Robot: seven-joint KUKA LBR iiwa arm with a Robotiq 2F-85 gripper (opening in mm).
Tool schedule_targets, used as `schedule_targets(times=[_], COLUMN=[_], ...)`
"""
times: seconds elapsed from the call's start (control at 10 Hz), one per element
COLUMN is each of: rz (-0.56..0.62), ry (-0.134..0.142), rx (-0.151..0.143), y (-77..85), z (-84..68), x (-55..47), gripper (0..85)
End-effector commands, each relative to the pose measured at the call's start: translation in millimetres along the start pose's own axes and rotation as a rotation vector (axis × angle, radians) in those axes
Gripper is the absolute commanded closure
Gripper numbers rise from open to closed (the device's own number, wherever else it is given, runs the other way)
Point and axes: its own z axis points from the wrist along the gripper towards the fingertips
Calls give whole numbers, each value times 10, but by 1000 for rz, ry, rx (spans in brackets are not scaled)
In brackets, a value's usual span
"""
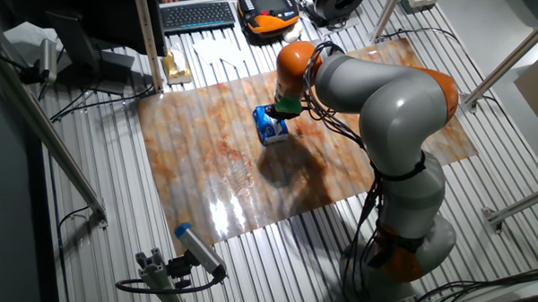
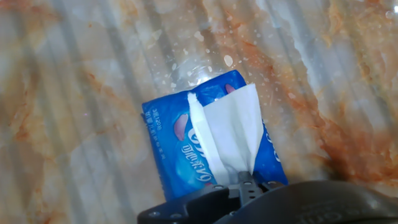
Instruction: Pull out a napkin
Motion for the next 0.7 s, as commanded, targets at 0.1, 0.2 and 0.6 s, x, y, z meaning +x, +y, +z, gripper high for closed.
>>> schedule_targets(times=[0.1, 0.2, 0.6], rz=[3, 3, 12], ry=[4, 5, 10], rx=[-7, -6, 7], y=[10, 18, 91], z=[-58, -94, -255], x=[4, 7, 18], gripper=[850, 850, 850])
